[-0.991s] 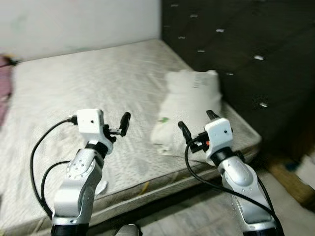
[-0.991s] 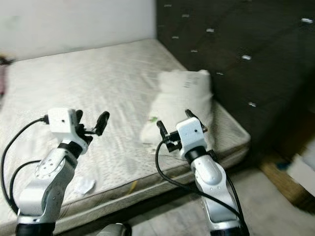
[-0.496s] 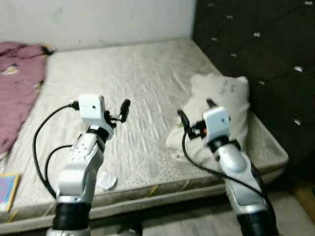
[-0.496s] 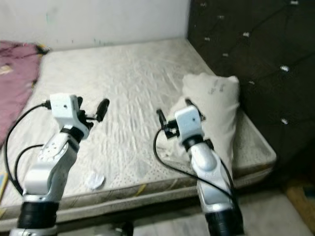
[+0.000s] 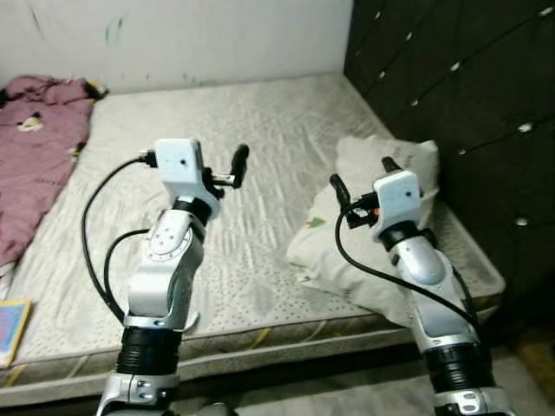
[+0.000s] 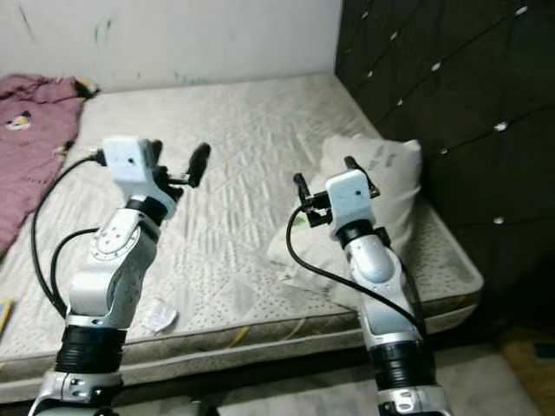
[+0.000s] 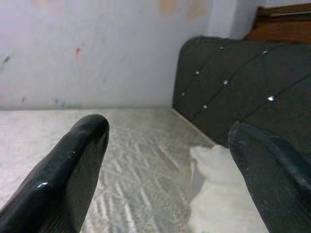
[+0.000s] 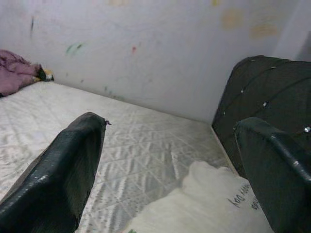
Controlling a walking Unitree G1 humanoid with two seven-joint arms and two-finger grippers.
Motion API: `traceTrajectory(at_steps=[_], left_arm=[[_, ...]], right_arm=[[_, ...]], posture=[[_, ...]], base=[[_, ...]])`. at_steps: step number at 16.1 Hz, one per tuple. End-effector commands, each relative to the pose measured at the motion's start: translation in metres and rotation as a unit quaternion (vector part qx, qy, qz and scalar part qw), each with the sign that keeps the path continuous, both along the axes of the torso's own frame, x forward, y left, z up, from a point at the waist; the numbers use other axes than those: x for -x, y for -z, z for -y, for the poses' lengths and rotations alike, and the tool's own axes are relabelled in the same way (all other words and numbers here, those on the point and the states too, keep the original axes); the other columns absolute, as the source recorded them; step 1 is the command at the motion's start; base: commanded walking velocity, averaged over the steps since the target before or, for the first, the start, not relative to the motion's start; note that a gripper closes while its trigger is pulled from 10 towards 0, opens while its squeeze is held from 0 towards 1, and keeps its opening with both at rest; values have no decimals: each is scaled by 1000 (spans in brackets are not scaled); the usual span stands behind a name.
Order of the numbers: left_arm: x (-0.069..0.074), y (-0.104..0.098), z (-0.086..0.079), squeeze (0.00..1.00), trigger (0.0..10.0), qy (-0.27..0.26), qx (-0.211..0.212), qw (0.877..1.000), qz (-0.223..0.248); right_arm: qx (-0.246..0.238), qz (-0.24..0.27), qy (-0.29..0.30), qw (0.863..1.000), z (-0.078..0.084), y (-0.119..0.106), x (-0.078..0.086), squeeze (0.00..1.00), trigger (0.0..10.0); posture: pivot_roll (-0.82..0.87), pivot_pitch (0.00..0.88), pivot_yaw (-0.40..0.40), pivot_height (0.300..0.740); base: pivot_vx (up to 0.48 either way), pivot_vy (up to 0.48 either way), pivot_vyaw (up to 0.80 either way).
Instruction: Clean up the room
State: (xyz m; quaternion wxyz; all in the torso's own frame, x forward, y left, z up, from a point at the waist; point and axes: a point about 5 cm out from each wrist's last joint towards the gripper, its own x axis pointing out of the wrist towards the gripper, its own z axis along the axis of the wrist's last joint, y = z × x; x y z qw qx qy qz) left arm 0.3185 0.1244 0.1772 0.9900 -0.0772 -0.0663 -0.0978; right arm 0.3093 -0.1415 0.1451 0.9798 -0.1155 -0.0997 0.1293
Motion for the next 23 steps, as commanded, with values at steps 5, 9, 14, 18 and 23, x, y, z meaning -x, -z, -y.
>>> traceTrajectory(at_steps=[5, 9, 14, 18, 23], left_arm=[[0, 24, -3, 0, 10000, -12, -7, 999, -33], [11, 38, 1, 0, 10000, 7, -7, 998, -57], [28, 56, 7, 0, 10000, 20, 9, 995, -95], [31, 53, 7, 0, 10000, 29, 15, 995, -97], [35, 54, 11, 0, 10000, 36, 12, 994, -103]], right_arm=[[-15, 24, -12, 1000, -7, -10, -1, 0, 10000], [-12, -2, 9, 1000, -4, 7, 18, 0, 10000], [-61, -55, 41, 996, -1, 24, 24, 0, 10000], [-77, -74, 48, 993, -1, 29, 31, 0, 10000], [-79, -79, 53, 992, 3, 28, 35, 0, 10000]], posture=[[-21, 0, 25, 740], [-31, 0, 27, 740], [-35, 0, 29, 740], [-33, 0, 38, 740], [-39, 0, 36, 740]], base=[[0, 0, 0], [0, 0, 331], [0, 0, 160], [0, 240, 0], [0, 480, 0]])
